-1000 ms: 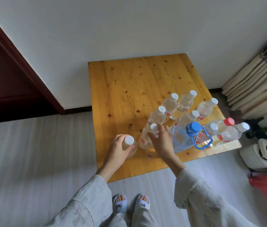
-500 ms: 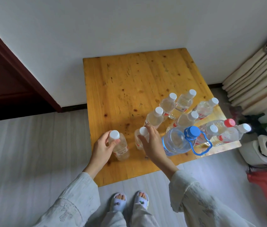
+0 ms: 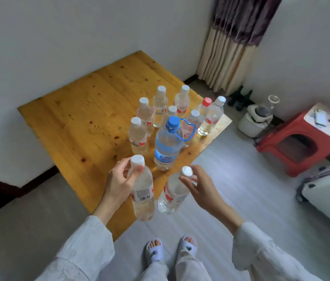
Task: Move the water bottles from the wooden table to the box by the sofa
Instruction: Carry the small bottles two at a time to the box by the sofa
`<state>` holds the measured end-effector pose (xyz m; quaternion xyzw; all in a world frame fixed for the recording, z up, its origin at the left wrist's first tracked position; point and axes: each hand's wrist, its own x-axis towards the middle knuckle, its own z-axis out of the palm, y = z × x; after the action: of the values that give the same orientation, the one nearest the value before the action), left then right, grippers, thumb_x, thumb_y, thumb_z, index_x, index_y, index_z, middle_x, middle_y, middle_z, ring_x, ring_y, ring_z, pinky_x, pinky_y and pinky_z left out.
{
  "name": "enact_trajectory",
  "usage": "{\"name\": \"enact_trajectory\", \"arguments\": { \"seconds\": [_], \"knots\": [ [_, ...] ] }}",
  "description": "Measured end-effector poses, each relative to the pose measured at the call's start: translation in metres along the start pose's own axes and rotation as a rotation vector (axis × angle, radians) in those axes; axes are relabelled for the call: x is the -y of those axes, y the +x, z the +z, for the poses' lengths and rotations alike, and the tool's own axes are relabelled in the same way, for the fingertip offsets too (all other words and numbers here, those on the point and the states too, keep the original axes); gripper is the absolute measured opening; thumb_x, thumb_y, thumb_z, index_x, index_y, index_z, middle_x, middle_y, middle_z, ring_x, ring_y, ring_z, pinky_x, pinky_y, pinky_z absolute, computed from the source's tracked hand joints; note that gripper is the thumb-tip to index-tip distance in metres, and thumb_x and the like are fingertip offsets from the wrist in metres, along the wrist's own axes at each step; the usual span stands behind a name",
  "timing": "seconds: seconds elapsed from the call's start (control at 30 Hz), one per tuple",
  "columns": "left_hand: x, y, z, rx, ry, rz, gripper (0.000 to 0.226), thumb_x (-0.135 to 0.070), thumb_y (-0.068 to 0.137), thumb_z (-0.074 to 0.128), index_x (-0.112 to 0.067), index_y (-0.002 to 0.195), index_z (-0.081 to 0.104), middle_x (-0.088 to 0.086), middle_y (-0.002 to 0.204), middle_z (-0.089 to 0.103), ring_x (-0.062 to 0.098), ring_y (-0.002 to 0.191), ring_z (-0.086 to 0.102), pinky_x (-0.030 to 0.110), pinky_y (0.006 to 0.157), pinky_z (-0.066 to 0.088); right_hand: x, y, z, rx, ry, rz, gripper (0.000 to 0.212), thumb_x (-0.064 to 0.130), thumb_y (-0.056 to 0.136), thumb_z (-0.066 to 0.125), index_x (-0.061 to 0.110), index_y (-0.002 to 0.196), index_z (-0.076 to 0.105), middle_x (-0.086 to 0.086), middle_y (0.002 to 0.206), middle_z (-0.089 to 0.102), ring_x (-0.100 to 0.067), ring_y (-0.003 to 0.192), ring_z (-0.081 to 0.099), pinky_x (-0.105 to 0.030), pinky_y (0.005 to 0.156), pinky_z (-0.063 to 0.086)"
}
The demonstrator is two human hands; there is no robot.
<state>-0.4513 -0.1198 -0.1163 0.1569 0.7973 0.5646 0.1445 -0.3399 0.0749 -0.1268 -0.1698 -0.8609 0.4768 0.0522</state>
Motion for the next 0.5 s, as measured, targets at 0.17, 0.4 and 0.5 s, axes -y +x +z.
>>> {"name": "enact_trajectory", "arguments": {
  "seconds": [0.17,0.4,0.5],
  "knots": [
    [-0.045,-0.01,0.077,0.25,-0.108,0.07,0.008,-0.026,0.081,0.06,-0.022,0.086,0.064,-0.001,0.083,0.067,-0.007,0.071,0.061,0.007,0.063,0.046,-0.025,-0.068,-0.072,-0.252,0.052,0.111,0.023,0.021,0.084,0.061,0.008,0.102,0.054,-0.008,0.099,0.057,-0.027,0.094,0.059,-0.042,0.089,0.049],
    [-0.117,-0.067,0.224,0.604,-0.08,0.164,0.024,-0.041,0.07,0.061,-0.029,0.09,0.065,0.005,0.089,0.069,0.01,0.078,0.06,0.009,0.065,0.046,-0.064,-0.211,-0.184,-0.646,0.252,0.229,0.016,0.012,0.081,0.064,0.02,0.092,0.056,0.001,0.09,0.059,-0.014,0.086,0.061,-0.009,0.075,0.046],
    [-0.145,-0.112,0.294,0.727,-0.081,0.194,0.028,-0.049,0.064,0.065,-0.034,0.087,0.066,0.01,0.09,0.069,0.018,0.083,0.059,0.017,0.071,0.046,-0.089,-0.284,-0.229,-0.764,0.284,0.261,0.018,0.013,0.079,0.066,0.023,0.091,0.058,0.006,0.09,0.061,0.0,0.084,0.059,-0.023,0.084,0.048]
  ]
}}
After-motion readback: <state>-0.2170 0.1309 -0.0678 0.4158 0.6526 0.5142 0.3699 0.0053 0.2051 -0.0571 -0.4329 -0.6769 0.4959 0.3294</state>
